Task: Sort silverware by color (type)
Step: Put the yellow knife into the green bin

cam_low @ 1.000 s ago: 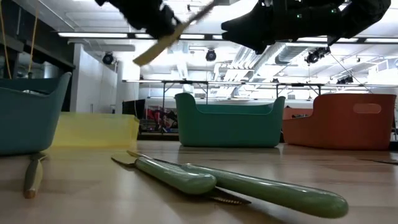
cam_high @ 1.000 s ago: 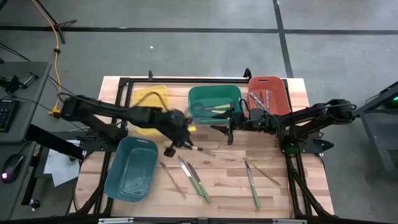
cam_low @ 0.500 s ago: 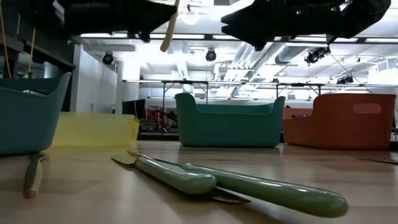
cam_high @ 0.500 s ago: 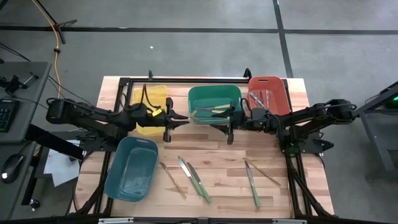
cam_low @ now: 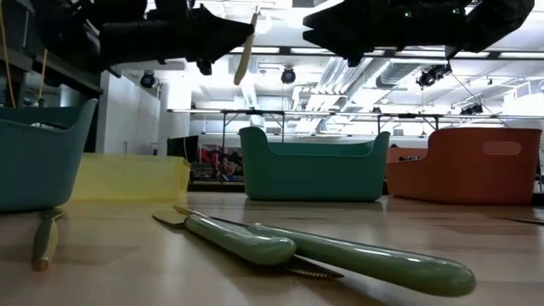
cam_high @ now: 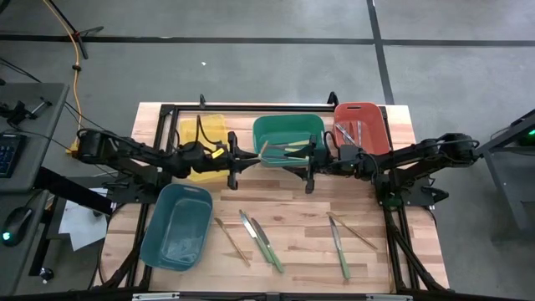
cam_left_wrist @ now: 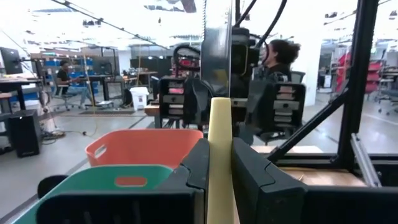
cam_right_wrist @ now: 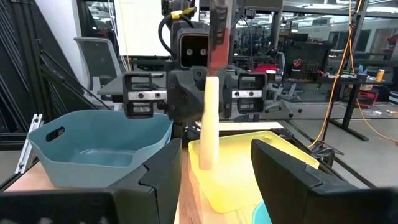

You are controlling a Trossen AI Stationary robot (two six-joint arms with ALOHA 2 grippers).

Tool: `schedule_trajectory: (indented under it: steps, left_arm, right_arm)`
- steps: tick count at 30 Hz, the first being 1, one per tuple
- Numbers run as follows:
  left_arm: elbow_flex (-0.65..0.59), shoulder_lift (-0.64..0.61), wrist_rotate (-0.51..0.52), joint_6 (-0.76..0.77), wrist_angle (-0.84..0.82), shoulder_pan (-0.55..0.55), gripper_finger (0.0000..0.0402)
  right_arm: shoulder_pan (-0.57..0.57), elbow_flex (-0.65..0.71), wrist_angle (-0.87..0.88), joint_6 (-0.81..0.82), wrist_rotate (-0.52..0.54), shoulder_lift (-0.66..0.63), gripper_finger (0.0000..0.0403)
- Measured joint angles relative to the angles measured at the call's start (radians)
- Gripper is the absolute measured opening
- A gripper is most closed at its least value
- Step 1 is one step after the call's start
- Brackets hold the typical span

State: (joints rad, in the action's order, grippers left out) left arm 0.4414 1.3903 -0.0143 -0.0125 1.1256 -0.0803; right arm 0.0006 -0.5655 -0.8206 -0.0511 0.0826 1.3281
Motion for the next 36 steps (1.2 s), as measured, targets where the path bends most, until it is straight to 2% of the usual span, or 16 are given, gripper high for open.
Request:
schedule_trajectory:
  steps: [9,12,16,22,30,33,36]
  left_arm:
    - [0.000,0.000,0.001,-0.008,-0.003,0.000,0.0024]
    - [0.004,0.006,0.001,-0.007,0.000,0.000,0.0024]
    - [0.046,0.070,-0.002,0.001,0.000,0.005,0.0024]
    - [0.104,0.181,-0.003,-0.001,0.039,0.018,0.0024]
    - [0.108,0.198,-0.003,-0.017,0.059,0.019,0.0024]
    - [0.108,0.198,-0.003,-0.024,0.079,0.019,0.0024]
    - [0.108,0.198,0.000,-0.025,0.078,0.019,0.0024]
  right_arm:
    - [0.000,0.000,0.009,-0.002,0.000,0.000,0.0176]
    - [0.000,-0.001,-0.036,0.003,0.000,0.020,0.0176]
    - [0.000,-0.029,-0.118,0.009,0.000,0.093,0.0176]
    - [0.000,-0.115,-0.118,0.026,-0.001,0.199,0.0176]
    - [0.000,-0.125,-0.118,0.036,0.000,0.203,0.0175]
    - [-0.001,-0.125,-0.113,0.049,0.000,0.203,0.0154]
    - [-0.006,-0.125,-0.099,0.055,0.013,0.203,0.0102]
